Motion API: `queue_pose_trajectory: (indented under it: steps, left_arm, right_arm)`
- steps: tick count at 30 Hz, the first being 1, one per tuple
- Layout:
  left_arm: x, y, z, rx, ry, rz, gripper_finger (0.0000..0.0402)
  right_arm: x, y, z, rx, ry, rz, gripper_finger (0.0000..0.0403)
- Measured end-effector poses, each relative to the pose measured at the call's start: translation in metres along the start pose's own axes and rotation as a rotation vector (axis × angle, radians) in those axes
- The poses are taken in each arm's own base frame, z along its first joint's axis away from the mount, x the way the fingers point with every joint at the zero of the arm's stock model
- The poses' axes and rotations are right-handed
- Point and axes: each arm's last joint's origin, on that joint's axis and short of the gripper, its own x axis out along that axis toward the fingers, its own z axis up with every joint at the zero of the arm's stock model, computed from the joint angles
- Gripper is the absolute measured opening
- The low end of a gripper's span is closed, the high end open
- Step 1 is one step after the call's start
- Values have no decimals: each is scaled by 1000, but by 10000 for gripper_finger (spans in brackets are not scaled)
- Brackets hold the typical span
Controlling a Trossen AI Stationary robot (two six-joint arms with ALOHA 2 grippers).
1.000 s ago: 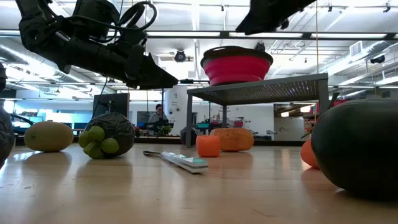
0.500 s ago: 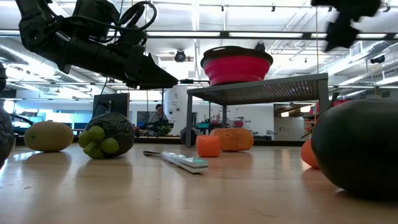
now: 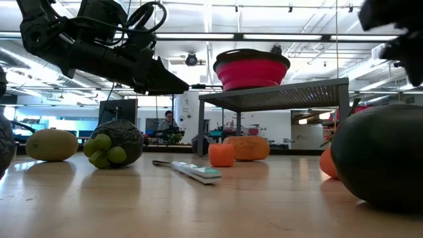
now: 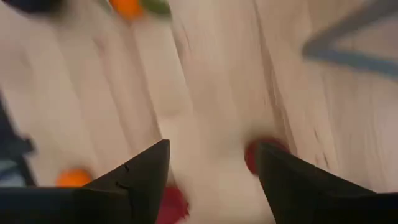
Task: Pick & Place Fruit
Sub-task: Put the top pomegranate into the red strainer bowl
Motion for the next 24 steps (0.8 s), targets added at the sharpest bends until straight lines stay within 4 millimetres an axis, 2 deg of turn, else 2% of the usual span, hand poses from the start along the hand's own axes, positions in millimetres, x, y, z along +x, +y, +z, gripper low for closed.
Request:
queue_pose_trajectory:
  steps: [6, 13, 24]
  left_arm:
    - [0, 0, 0, 0, -1, 0, 306]
    - [0, 0, 0, 0, -1, 0, 306]
    - [0, 0, 0, 0, -1, 0, 306]
  right_arm:
    - [30, -3, -16, -42, 102, -88, 243]
    - [45, -11, -25, -58, 134, -130, 249]
    - [64, -21, -31, -39, 95, -199, 326]
